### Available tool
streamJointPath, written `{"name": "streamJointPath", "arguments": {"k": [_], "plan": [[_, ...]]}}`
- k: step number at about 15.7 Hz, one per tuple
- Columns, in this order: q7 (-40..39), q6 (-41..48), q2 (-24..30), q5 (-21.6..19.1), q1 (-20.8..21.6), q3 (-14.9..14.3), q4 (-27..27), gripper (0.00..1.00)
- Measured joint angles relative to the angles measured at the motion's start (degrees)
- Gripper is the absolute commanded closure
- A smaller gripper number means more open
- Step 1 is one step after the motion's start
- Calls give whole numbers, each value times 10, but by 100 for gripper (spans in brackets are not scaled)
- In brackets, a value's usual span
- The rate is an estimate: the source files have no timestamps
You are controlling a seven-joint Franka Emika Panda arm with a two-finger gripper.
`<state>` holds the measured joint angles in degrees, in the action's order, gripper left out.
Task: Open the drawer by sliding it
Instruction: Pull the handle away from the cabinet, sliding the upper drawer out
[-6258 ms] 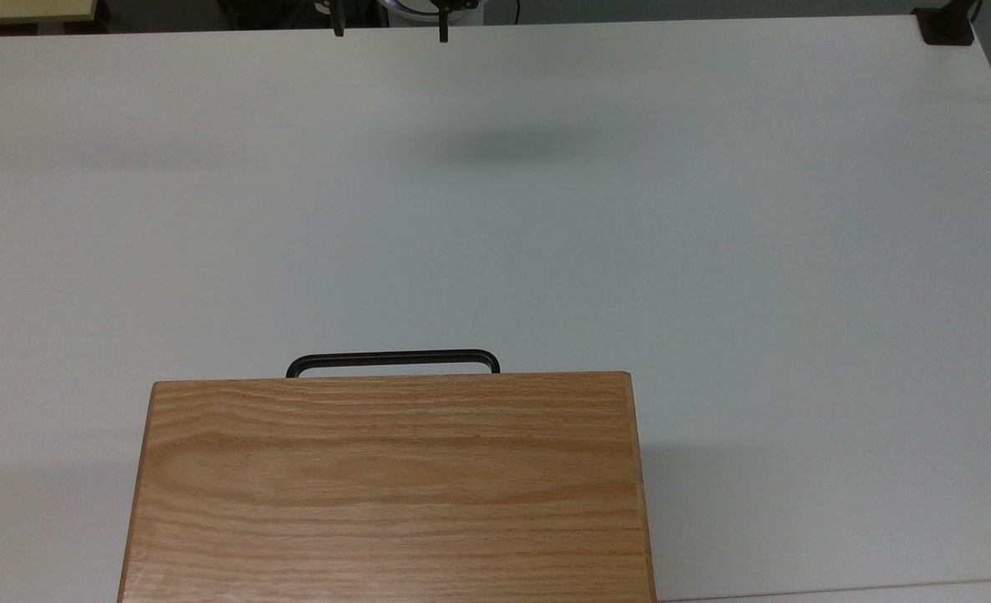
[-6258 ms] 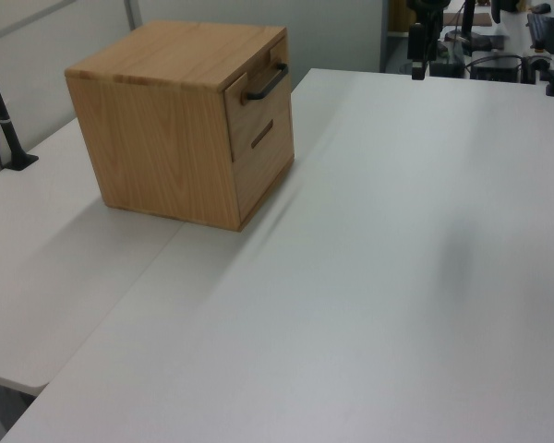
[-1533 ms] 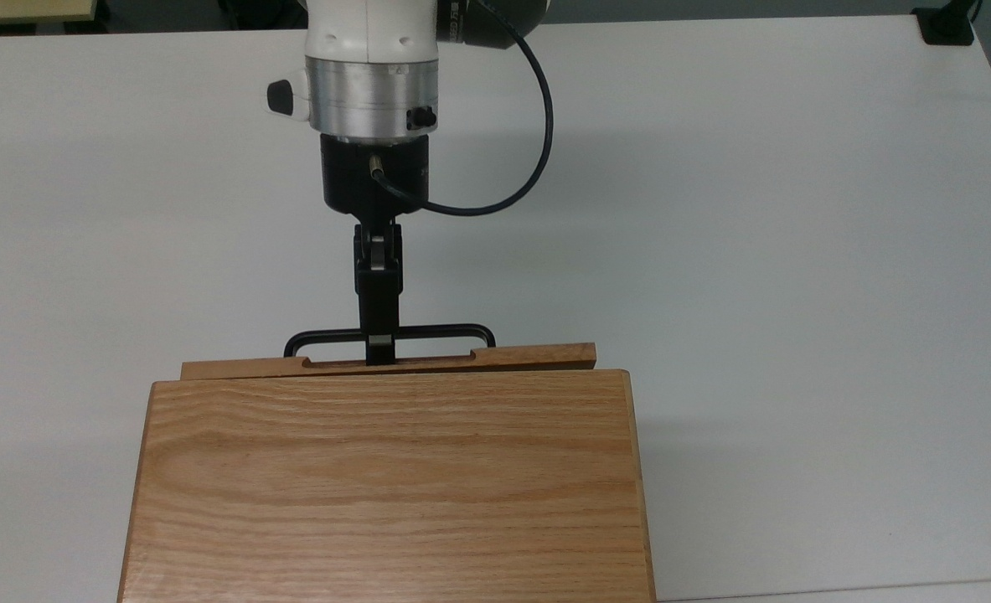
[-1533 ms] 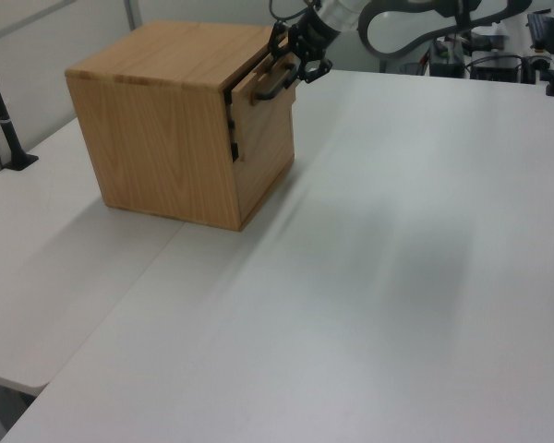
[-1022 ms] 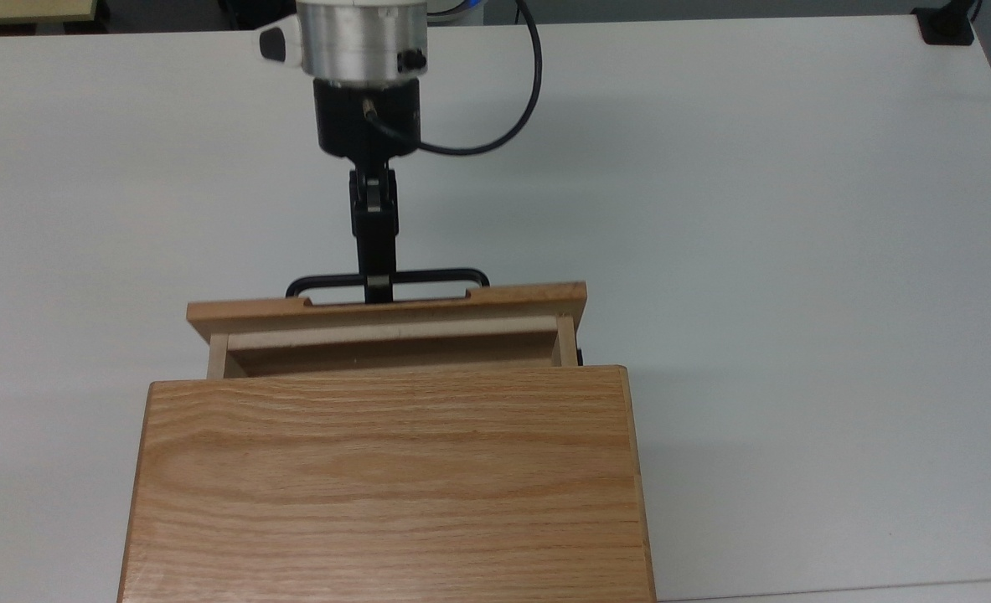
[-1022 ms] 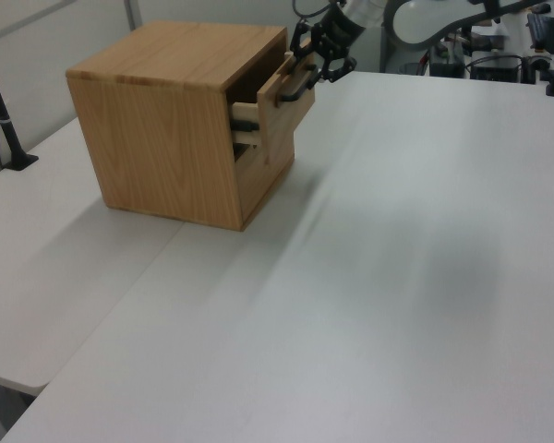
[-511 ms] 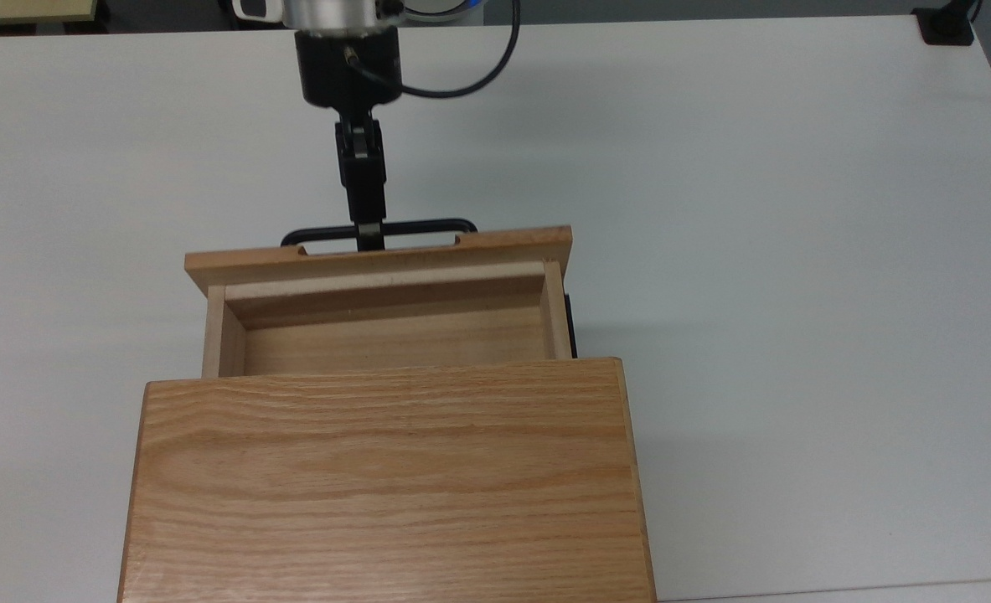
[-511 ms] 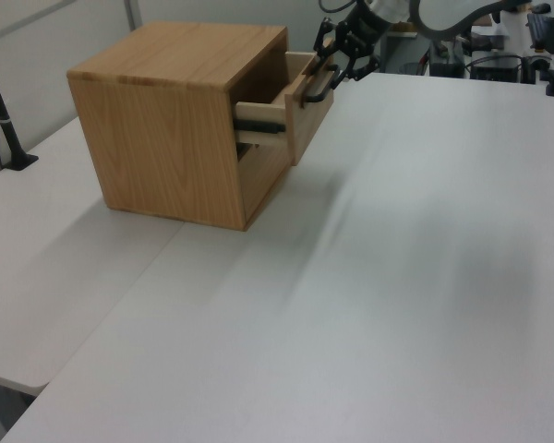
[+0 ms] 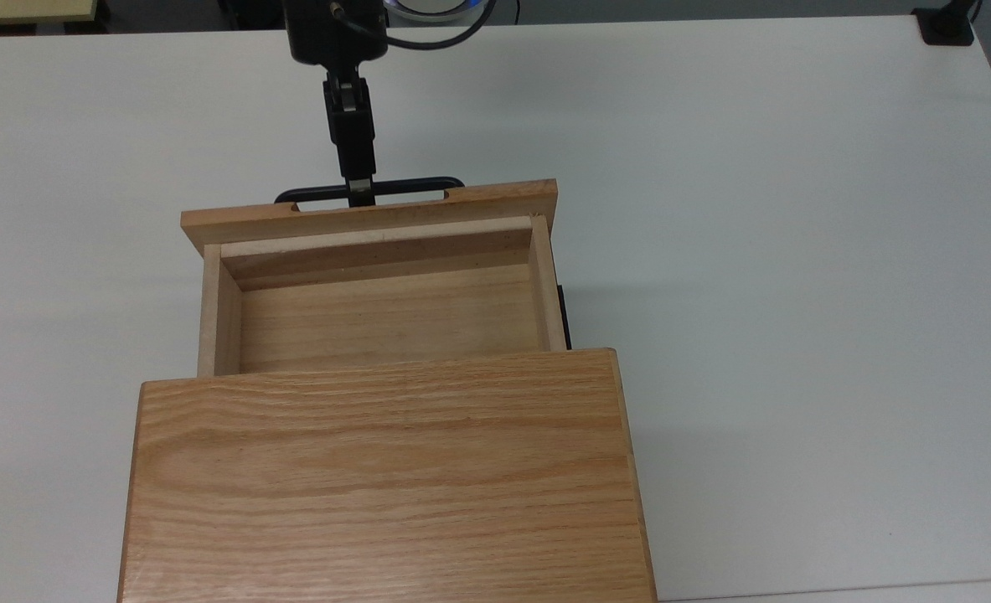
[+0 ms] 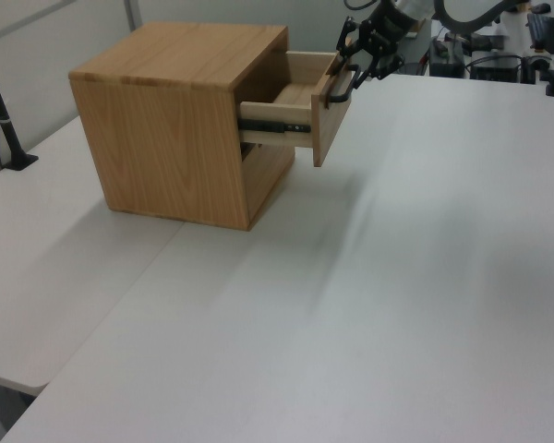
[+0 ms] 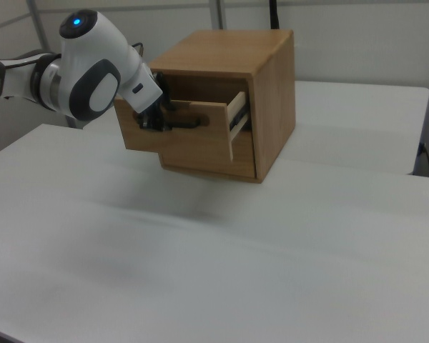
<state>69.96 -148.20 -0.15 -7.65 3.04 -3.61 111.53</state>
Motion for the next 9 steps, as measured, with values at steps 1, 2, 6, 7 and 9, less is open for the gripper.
{"name": "streamJointPath", "arguments": {"k": [1,2,6,7,9], "plan": [[-2,0,4,0,0,-1,5,71],[-3,0,7,0,0,-1,9,71],[-15,0,21,-1,-4,-2,24,71],[-19,0,25,-1,-6,-2,28,71],[-24,0,32,-1,-8,-2,36,71]]}}
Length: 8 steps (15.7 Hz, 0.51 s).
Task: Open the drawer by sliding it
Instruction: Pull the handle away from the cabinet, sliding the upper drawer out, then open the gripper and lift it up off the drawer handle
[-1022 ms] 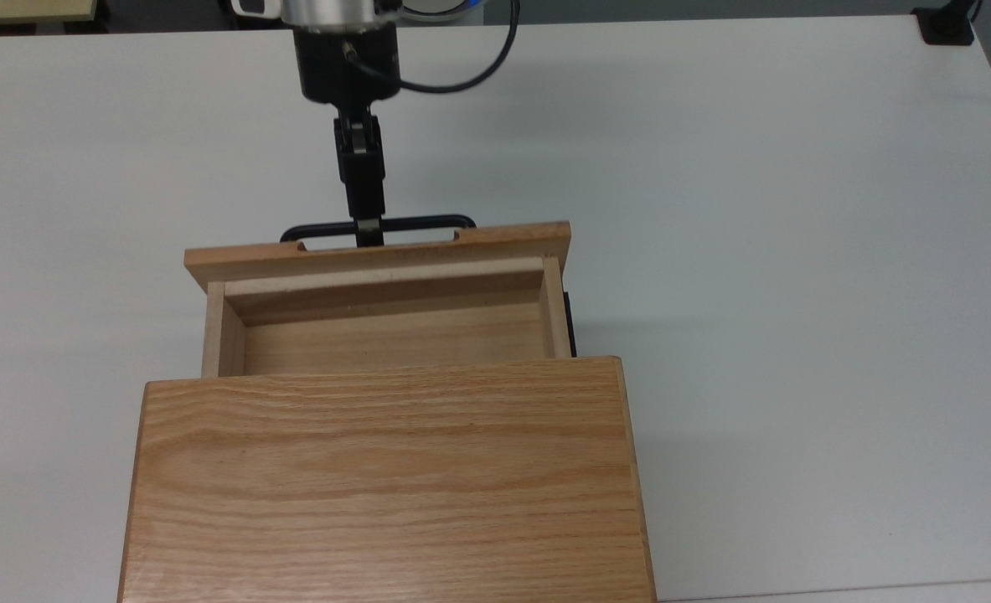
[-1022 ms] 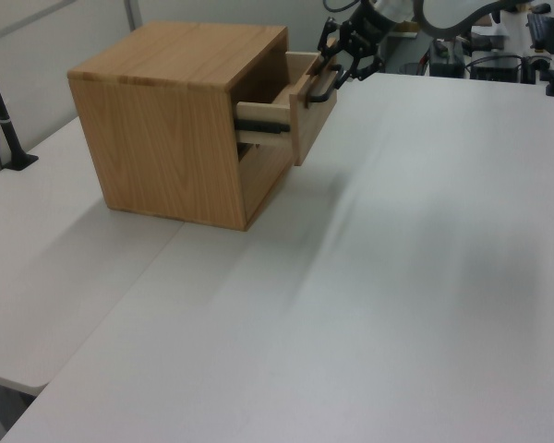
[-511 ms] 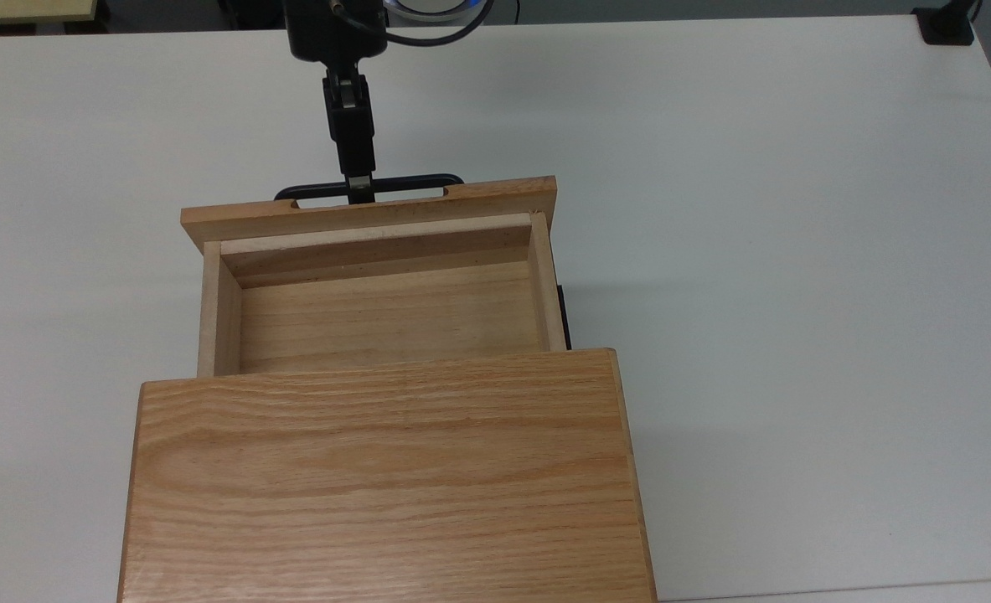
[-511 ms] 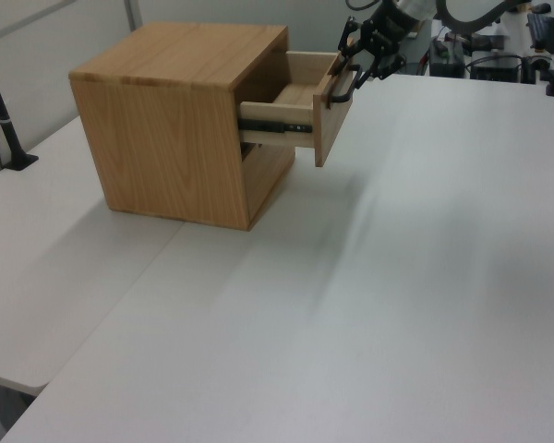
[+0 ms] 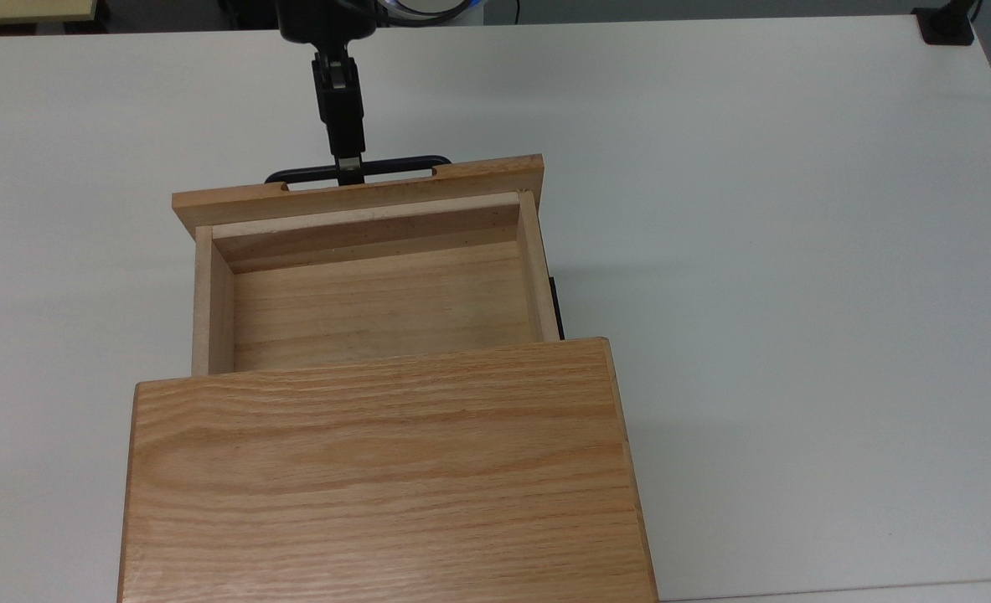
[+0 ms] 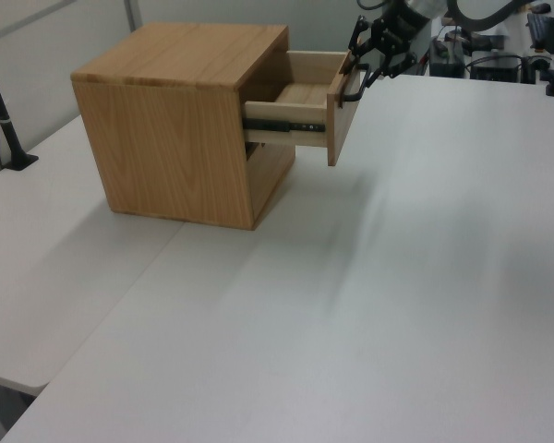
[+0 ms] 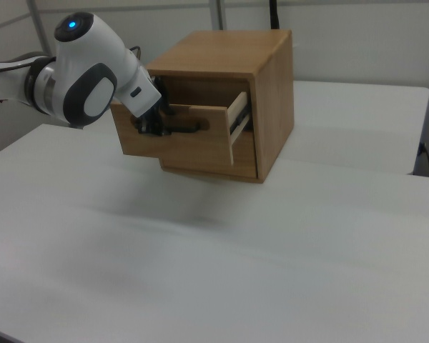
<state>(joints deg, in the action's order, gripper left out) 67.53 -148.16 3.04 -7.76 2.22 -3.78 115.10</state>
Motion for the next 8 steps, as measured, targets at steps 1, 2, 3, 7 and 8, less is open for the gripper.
{"name": "streamJointPath", "arguments": {"k": [1,2,3,7,8], "plan": [[-2,1,4,0,-1,0,3,69],[-6,3,8,-4,-1,-1,7,64],[-12,9,11,-9,-2,-1,10,52],[-41,58,24,-17,-5,-4,11,0],[-50,72,27,-17,-5,-5,11,0]]}}
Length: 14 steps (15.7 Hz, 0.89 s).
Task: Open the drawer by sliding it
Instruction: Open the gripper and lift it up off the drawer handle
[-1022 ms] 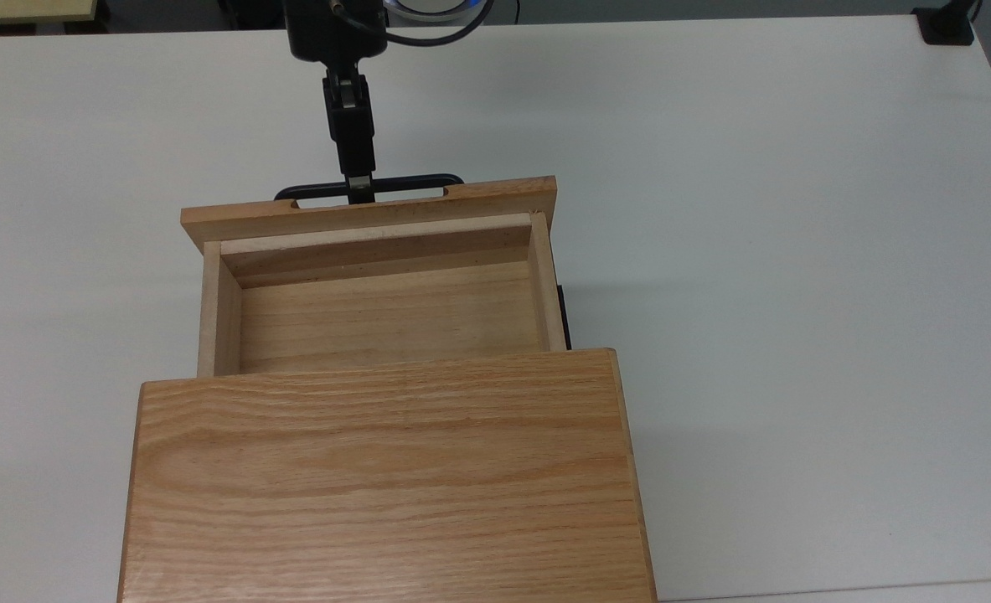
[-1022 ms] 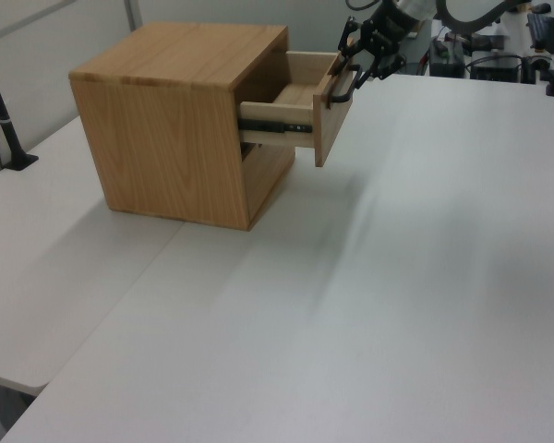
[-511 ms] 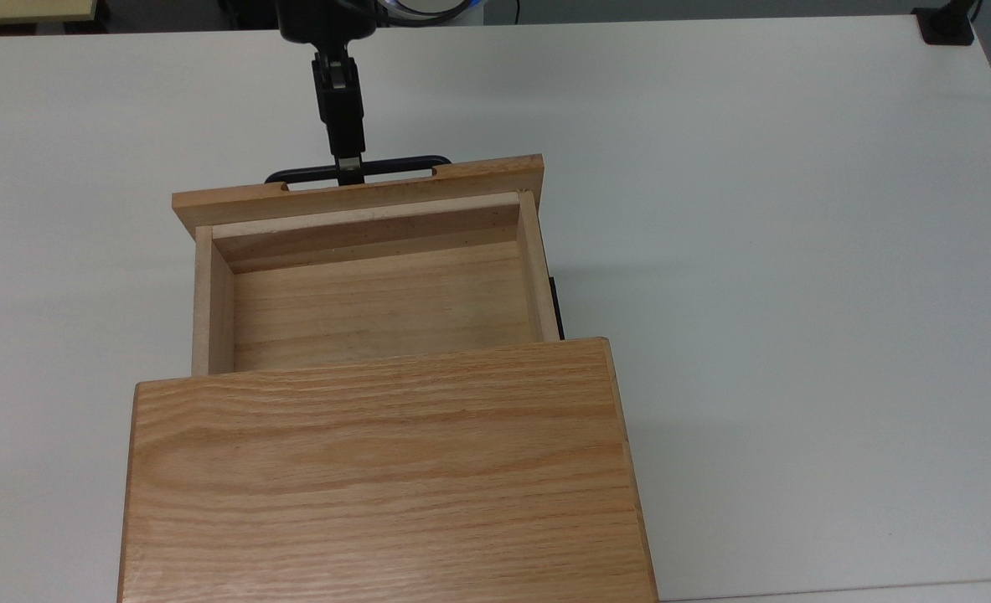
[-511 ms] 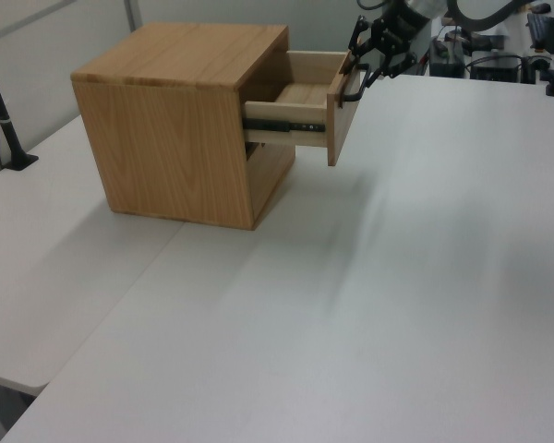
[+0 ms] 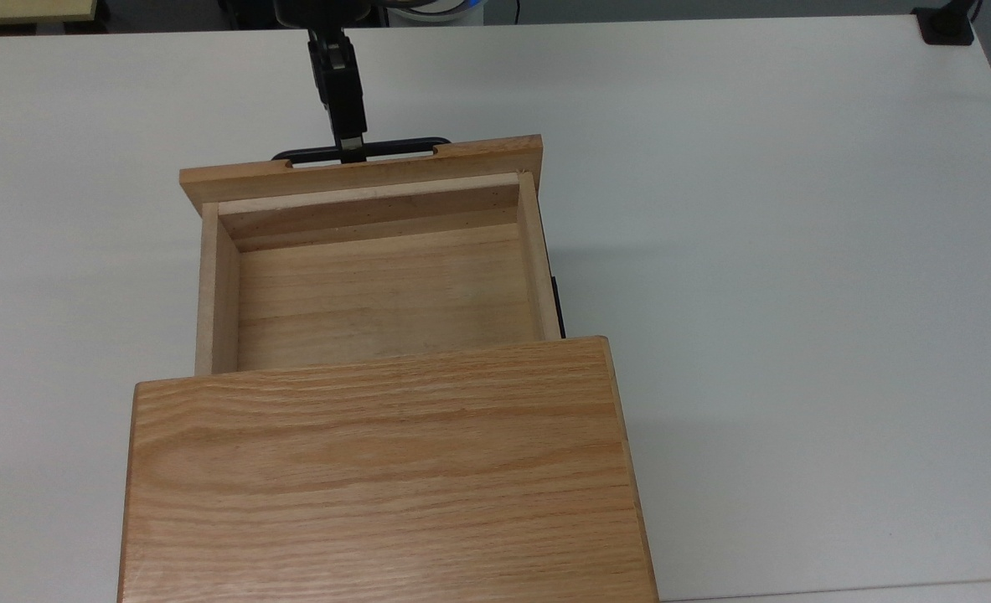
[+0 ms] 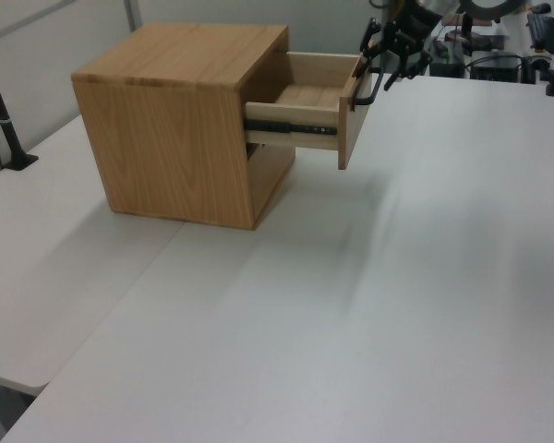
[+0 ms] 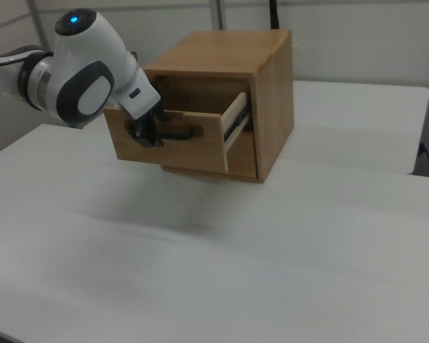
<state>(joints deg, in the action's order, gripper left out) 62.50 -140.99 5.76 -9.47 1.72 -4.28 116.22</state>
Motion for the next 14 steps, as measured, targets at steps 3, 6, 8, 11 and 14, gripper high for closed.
{"name": "streamJointPath", "arguments": {"k": [3,6,8,11,14], "plan": [[-15,36,2,0,-1,-5,-1,0],[-33,72,3,1,-2,-7,-13,0],[-66,111,6,2,-3,-10,-26,0],[-162,208,20,2,-1,-10,-62,0],[-281,311,32,2,1,-10,-105,0]]}}
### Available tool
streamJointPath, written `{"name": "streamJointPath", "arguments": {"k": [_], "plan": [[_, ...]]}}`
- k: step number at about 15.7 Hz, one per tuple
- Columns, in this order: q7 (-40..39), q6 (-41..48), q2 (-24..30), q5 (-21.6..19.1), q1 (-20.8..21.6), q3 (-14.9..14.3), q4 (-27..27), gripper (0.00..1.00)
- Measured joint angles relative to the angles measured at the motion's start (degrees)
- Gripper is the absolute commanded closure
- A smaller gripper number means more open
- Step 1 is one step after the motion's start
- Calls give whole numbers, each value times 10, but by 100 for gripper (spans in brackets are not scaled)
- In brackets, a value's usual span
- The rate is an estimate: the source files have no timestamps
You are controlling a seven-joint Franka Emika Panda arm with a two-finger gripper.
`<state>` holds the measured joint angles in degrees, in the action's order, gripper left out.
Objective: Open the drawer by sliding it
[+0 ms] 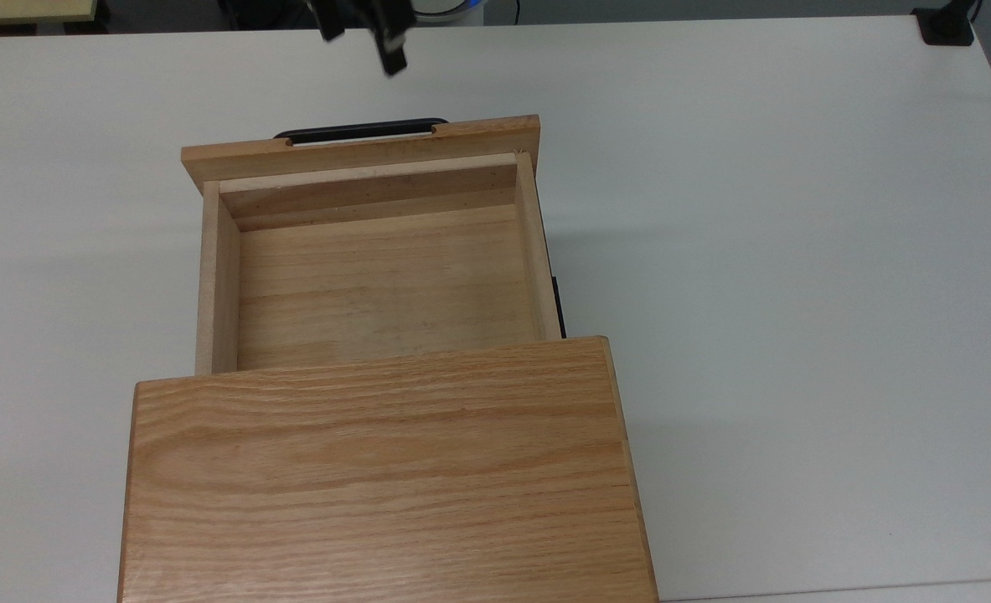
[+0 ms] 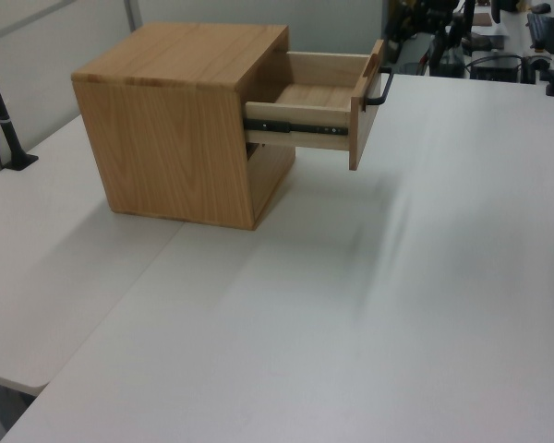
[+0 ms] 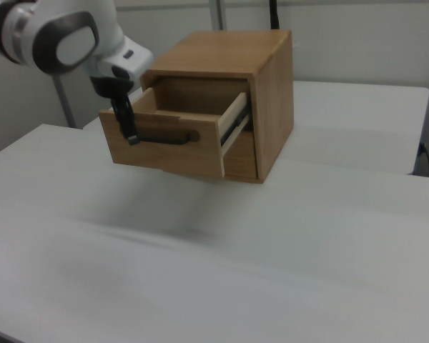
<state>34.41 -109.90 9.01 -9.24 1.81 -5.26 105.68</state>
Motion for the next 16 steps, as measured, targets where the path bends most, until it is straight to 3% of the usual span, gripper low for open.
{"name": "streamJointPath", "arguments": {"k": [3,5,10,12,16], "plan": [[-168,91,3,30,5,13,-29,0],[-232,123,3,58,9,23,-39,0],[-267,159,-10,139,17,63,-48,0],[-279,181,-26,149,20,77,-61,0],[-311,197,-42,150,19,75,-81,0]]}}
